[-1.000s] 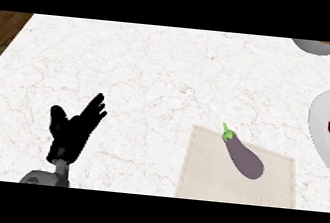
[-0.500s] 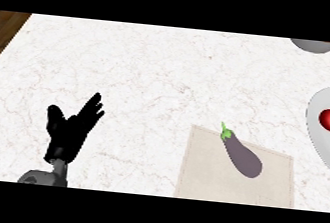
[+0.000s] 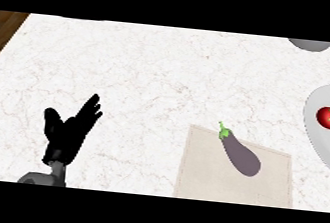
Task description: Pick the tomato from the placemat and place it in the plate
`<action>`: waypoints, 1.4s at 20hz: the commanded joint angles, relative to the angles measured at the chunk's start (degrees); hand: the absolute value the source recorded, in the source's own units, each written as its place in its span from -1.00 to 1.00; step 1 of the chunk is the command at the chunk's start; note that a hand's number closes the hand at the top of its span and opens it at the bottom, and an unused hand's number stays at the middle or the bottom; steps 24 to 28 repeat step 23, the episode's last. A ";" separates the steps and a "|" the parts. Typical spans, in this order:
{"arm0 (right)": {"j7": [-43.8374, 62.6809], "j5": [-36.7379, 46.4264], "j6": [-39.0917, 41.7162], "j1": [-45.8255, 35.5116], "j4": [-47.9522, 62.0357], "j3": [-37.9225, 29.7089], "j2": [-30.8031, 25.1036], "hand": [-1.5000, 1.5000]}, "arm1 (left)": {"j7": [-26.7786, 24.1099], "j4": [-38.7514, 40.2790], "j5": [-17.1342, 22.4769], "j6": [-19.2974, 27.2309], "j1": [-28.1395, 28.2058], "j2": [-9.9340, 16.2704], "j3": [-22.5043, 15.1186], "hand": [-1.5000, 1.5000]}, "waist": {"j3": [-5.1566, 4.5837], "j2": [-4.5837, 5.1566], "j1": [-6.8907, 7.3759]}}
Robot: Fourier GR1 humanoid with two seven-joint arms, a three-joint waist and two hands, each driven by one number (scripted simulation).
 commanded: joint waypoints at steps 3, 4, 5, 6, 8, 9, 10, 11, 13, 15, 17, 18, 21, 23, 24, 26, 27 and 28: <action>-4.63 0.42 16.88 3.82 -0.85 1.37 -4.39 -1.00 | 0.01 0.11 -0.78 1.06 1.17 -0.73 -0.46 0.00 | 0.03 -0.14 -0.72; -5.35 0.16 19.95 4.94 -1.32 1.41 -5.89 -1.00 | 0.59 1.09 -0.91 1.92 0.30 -0.99 0.03 0.00 | 0.00 -0.28 -1.87; -7.05 0.50 17.99 6.26 -2.13 1.88 -4.25 -1.00 | 1.50 0.49 -0.56 1.72 0.39 -0.77 0.11 0.00 | 0.09 -0.21 -1.57; -6.98 0.63 19.21 7.50 -2.12 2.26 -4.47 -1.00 | 0.16 -0.28 -0.11 1.06 2.06 -1.23 -0.33 0.00 | 0.13 -0.32 -1.48; -8.36 1.10 20.57 9.03 -3.85 3.31 -5.10 -1.00 | -0.93 -0.06 -0.12 1.04 2.58 -0.88 0.22 0.00 | 0.12 -0.45 -1.83; -9.11 1.13 19.95 9.56 -4.71 3.55 -5.16 -1.00 | 1.44 -0.99 -0.12 0.98 1.06 0.03 0.42 0.00 | 0.14 -0.53 -1.99; -9.97 1.42 19.26 11.38 -5.06 3.96 -5.53 -1.00 | 0.34 -0.02 -0.02 1.13 2.20 -0.28 0.71 0.00 | 0.14 -0.44 -2.24; -9.53 1.29 18.37 10.59 -5.80 4.04 -5.86 -1.00 | 0.59 -0.74 -0.09 0.31 1.55 -0.24 -0.11 0.00 | 0.12 -0.45 -1.82; -11.37 1.79 19.18 13.18 -6.98 5.17 -6.47 -1.00 | 0.19 0.12 0.53 0.20 1.92 -0.09 0.81 0.00 | 0.10 -0.55 -2.55; -13.06 2.12 18.02 15.26 -8.05 6.09 -6.08 -1.00 | -0.44 0.54 -0.14 0.48 2.19 -0.08 0.60 0.00 | 0.08 -0.59 -2.85; -14.46 1.93 17.14 17.93 -8.34 6.44 -6.07 -1.00 | -0.77 -0.83 0.01 0.62 3.81 0.22 0.91 0.00 | 0.15 -0.84 -2.82; -13.41 1.69 16.82 16.44 -8.86 6.56 -6.32 -1.00 | 0.38 -0.24 -0.24 1.37 1.57 -0.75 0.45 0.00 | 0.14 -0.61 -2.61; -13.97 1.01 16.50 18.31 -9.07 6.73 -7.18 -1.00 | 0.03 -0.14 0.50 0.97 1.93 -0.61 1.11 0.00 | 0.17 -0.63 -2.75; -14.64 1.07 14.74 19.36 -9.69 7.54 -5.50 -1.00 | 1.07 -0.45 1.41 -0.03 2.32 0.06 1.45 0.00 | 0.25 -0.63 -2.34; -14.64 1.07 14.74 19.36 -9.69 7.54 -5.50 -1.00 | 1.07 -0.45 1.41 -0.03 2.32 0.06 1.45 0.00 | 0.25 -0.63 -2.34; -14.64 1.07 14.74 19.36 -9.69 7.54 -5.50 -1.00 | 1.07 -0.45 1.41 -0.03 2.32 0.06 1.45 0.00 | 0.25 -0.63 -2.34; -14.64 1.07 14.74 19.36 -9.69 7.54 -5.50 -1.00 | 1.07 -0.45 1.41 -0.03 2.32 0.06 1.45 0.00 | 0.25 -0.63 -2.34; -14.64 1.07 14.74 19.36 -9.69 7.54 -5.50 -1.00 | 1.07 -0.45 1.41 -0.03 2.32 0.06 1.45 0.00 | 0.25 -0.63 -2.34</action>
